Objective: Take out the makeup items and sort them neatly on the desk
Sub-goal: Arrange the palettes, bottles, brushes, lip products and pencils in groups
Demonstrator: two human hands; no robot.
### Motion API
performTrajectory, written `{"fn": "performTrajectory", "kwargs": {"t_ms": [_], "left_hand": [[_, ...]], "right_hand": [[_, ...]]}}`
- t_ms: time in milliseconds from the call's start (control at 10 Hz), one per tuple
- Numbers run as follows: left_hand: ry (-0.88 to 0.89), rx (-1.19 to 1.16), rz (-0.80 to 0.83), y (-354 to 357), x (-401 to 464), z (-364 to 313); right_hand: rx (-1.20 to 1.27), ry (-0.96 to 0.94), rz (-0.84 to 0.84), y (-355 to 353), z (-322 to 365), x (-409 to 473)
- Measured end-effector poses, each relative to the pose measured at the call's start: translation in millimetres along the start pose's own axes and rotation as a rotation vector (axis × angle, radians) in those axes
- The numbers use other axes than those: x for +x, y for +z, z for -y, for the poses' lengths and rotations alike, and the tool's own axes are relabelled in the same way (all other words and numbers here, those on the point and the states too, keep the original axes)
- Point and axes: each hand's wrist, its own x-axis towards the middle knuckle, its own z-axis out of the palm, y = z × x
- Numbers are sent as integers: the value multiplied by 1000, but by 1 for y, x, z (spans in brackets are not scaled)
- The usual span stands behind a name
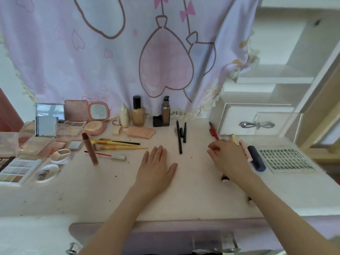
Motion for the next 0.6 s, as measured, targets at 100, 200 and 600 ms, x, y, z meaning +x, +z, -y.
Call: {"fn": "performTrajectory", "kwargs": {"t_ms": [100, 200, 600], "left_hand": [[-11, 29, 8, 2, 4, 0], [-8, 19, 9, 2, 1, -2], [-1, -41, -60, 3, 0, 0]], "right_hand": [[-258, 136, -70, -3, -15, 2], [-427, 198, 32, -1, -17, 8], [-434, 193, 31, 6, 0, 19]]}}
